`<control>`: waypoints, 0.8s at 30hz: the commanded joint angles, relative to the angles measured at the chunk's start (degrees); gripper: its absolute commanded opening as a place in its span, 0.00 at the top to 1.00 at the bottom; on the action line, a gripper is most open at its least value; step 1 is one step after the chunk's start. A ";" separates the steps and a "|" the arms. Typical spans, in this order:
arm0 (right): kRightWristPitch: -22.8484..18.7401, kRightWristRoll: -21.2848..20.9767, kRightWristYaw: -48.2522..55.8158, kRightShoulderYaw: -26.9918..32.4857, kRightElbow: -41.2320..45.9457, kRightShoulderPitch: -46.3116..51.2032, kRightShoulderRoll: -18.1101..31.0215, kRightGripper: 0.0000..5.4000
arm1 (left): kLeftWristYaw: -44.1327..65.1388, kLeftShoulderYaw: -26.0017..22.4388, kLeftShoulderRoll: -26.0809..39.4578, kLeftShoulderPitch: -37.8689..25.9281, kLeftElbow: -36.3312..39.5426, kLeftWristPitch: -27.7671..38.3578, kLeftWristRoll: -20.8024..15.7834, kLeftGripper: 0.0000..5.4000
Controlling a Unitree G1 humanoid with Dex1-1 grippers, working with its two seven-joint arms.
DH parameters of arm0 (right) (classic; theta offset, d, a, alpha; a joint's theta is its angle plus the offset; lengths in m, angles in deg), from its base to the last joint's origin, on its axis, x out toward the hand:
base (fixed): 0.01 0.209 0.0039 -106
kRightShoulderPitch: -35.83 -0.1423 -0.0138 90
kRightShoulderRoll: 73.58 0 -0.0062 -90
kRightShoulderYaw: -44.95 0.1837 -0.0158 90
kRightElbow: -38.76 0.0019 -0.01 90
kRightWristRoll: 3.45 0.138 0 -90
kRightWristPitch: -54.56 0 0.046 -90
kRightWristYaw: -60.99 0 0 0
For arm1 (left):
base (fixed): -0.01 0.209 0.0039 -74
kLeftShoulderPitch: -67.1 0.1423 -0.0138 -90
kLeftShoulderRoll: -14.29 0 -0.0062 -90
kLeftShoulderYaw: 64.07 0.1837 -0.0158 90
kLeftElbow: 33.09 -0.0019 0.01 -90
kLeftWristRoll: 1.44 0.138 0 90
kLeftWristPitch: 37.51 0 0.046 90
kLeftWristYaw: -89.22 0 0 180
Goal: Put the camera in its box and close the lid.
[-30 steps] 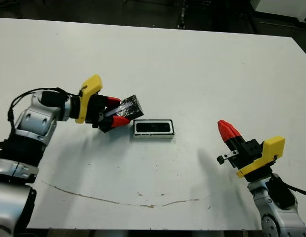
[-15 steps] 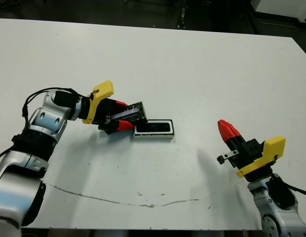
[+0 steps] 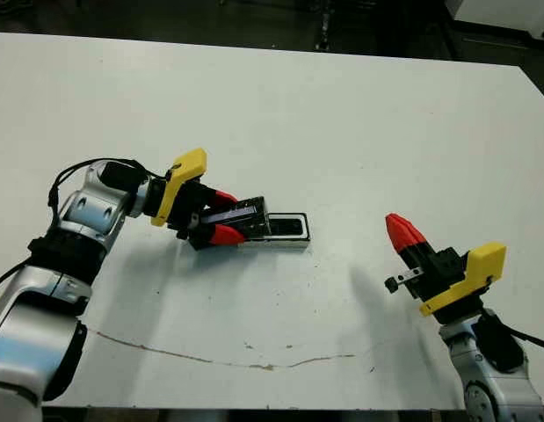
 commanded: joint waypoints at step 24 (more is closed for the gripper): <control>-1.98 0.27 -0.87 0.23 0.94 0.86 1.25 1.00 | -22.81 5.34 -3.46 12.13 24.56 -5.03 7.62 0.41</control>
